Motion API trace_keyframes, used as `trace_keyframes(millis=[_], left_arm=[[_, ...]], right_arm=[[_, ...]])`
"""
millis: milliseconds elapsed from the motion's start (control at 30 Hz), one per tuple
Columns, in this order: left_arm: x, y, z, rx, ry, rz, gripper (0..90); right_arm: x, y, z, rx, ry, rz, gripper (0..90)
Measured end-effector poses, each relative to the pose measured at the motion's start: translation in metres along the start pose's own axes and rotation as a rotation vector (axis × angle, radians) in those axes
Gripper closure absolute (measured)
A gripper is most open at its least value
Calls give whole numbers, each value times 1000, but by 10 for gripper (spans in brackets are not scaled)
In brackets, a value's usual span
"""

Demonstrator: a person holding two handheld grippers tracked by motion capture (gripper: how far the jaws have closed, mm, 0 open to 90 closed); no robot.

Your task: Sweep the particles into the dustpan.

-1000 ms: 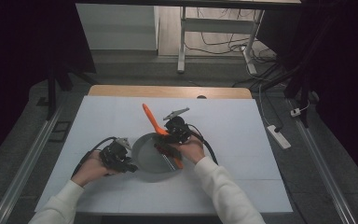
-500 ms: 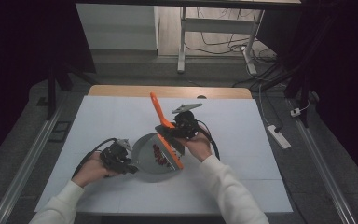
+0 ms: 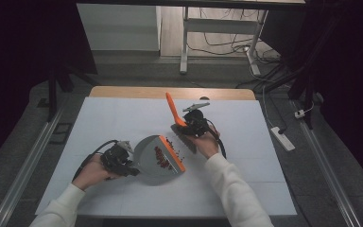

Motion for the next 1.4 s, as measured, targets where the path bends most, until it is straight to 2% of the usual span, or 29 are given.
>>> trace_keyframes(millis=[133,200,233,267,400,433,567,733,833,900,933,967,1000,1067,1200,1233,1267,1333,1400], left_arm=[[-1,0,-1,-1,2,-3,614],[-2,0,-1,-3,3,-6,614],[-2,0,-1,-2,3,-7,614],[-2,0,-1,-2,4,-6,614],[-2,0,-1,-3,3,-5,614],[-2,0,-1,-3,4,-6,614],[-2,0,-1,-4,1,-6,614],[-2,0,-1,-3,2,-5,614],[-2,0,-1,-3,-1,-6,614],[-2,0,-1,-4,1,-5,614],[-2,0,-1,-4,-1,-6,614],[-2,0,-1,-4,-1,-6,614],[-2,0,-1,-3,-2,-7,614],[-2,0,-1,-2,-3,-7,614],[-1,0,-1,-4,-1,-6,614],[-1,0,-1,-4,-1,-7,614],[-1,1,-1,-4,0,-7,614],[-1,1,-1,-2,-2,-6,614],[-1,1,-2,-3,0,-5,614]], right_arm=[[22,1,9,-22,-7,39,698],[25,0,11,-28,-17,36,699],[26,-2,17,-24,-37,19,699],[27,-2,19,-37,-39,24,699],[27,-3,23,-27,-58,18,699],[27,-3,27,-15,-81,10,699],[27,-3,33,-26,-102,4,699],[20,-4,50,17,-182,-44,699],[17,-5,58,9,-200,-57,699],[14,-7,67,-2,-224,-69,699],[11,-9,77,-11,-255,-76,699],[11,-9,77,-11,-255,-76,699],[10,-10,83,-16,-265,-79,698],[6,-13,92,-49,-276,-89,698],[-3,-20,97,-75,-266,-121,698],[-8,-22,92,-89,-245,-144,698],[-8,-22,92,-89,-245,-144,698],[-17,-20,81,-77,-210,-158,698],[-20,-19,75,-70,-194,-161,698]])
Point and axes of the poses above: each handheld gripper's, and its own axes: x roughly forward along the jaws, y roughly out of its underside, z roughly to its left, the point moved 10 cm from there along x, roughly forward along the jaws, and after that the axes turned 13 degrees about -x, right-handed, at the moved point
